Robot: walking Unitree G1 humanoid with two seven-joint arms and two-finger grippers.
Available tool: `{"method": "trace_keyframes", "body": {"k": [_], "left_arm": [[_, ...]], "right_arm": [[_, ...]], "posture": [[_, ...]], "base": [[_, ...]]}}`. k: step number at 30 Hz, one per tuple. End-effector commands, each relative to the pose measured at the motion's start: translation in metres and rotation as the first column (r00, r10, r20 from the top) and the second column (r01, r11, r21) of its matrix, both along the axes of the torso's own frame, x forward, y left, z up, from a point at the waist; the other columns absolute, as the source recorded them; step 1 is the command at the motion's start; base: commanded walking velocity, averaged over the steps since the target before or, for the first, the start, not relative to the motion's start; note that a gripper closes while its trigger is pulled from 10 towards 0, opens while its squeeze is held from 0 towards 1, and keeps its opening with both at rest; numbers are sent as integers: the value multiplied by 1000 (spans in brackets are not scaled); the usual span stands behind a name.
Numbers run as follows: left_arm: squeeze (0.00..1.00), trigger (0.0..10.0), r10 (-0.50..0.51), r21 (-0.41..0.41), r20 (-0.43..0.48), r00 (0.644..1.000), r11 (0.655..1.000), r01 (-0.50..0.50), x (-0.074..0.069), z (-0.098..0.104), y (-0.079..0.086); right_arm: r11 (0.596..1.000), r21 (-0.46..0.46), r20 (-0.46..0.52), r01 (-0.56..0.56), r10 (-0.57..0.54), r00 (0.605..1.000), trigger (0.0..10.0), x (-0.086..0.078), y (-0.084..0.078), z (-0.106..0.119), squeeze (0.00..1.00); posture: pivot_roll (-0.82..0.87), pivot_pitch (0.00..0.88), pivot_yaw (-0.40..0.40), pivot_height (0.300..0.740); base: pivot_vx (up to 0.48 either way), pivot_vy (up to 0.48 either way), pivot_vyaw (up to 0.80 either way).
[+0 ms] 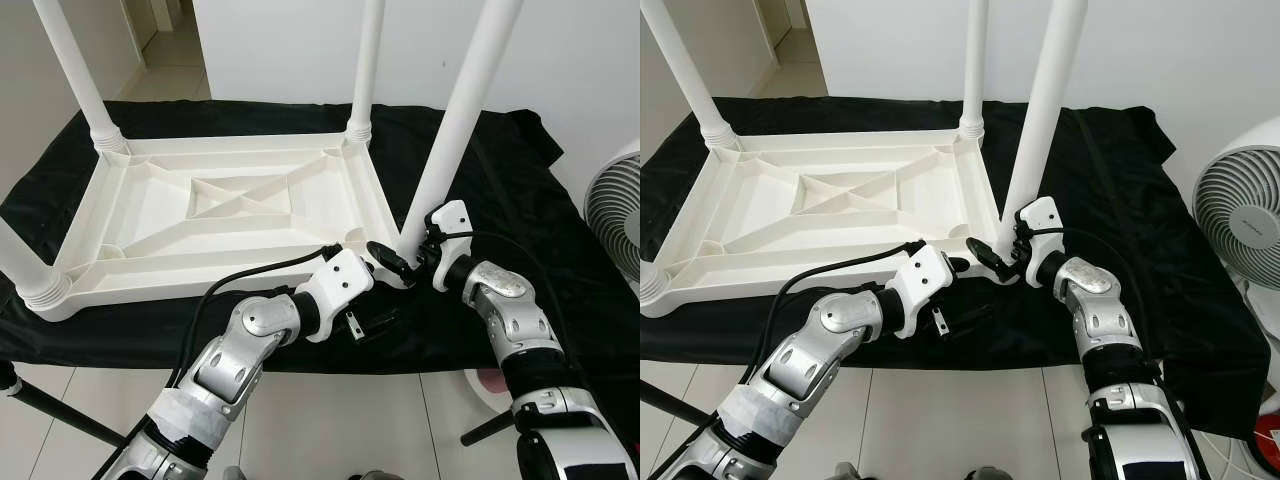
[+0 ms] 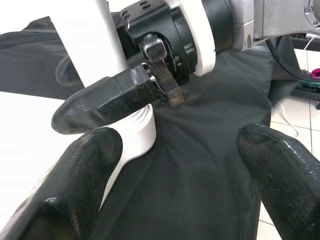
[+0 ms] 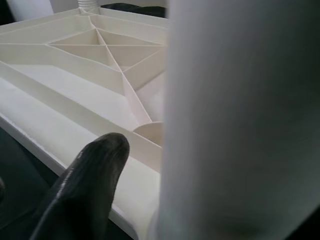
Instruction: Building children table
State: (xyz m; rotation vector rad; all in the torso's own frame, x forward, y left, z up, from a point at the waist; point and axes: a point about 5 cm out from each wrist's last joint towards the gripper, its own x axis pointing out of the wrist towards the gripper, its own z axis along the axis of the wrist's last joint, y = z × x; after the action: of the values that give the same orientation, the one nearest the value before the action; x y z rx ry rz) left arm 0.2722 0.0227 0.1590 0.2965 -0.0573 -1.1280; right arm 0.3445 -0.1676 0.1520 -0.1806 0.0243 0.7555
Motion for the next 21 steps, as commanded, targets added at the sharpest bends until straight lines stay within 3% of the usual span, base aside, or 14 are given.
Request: {"method": "trace_keyframes", "body": {"k": [1,2,15,16,21], "left_arm": [[0,10000,-11,12,7,1000,1000,11,0,0,0],[0,10000,-10,12,9,1000,1000,10,0,1,0],[0,10000,-18,12,7,1000,1000,18,0,1,-1],[0,10000,-20,12,7,1000,1000,20,0,1,-2],[0,10000,-21,9,4,1000,1000,21,0,0,-3]], "right_arm": [[999,-9,-54,-53,52,997,4549,-3,9,-12,0],[997,4,-64,-73,73,995,0,-3,9,-14,0],[996,26,-68,-89,91,994,0,-7,0,-23,0],[998,28,-58,-65,66,996,10000,-7,-1,-22,0],[1000,6,-29,23,-22,999,10000,-7,0,-19,0]], "posture": [[-116,16,18,740],[-114,13,18,740],[-128,20,26,740],[-134,22,26,740],[-137,27,19,740]], "base": [[0,0,0],[0,0,0],[0,0,0],[0,0,0],[0,0,0]]}}
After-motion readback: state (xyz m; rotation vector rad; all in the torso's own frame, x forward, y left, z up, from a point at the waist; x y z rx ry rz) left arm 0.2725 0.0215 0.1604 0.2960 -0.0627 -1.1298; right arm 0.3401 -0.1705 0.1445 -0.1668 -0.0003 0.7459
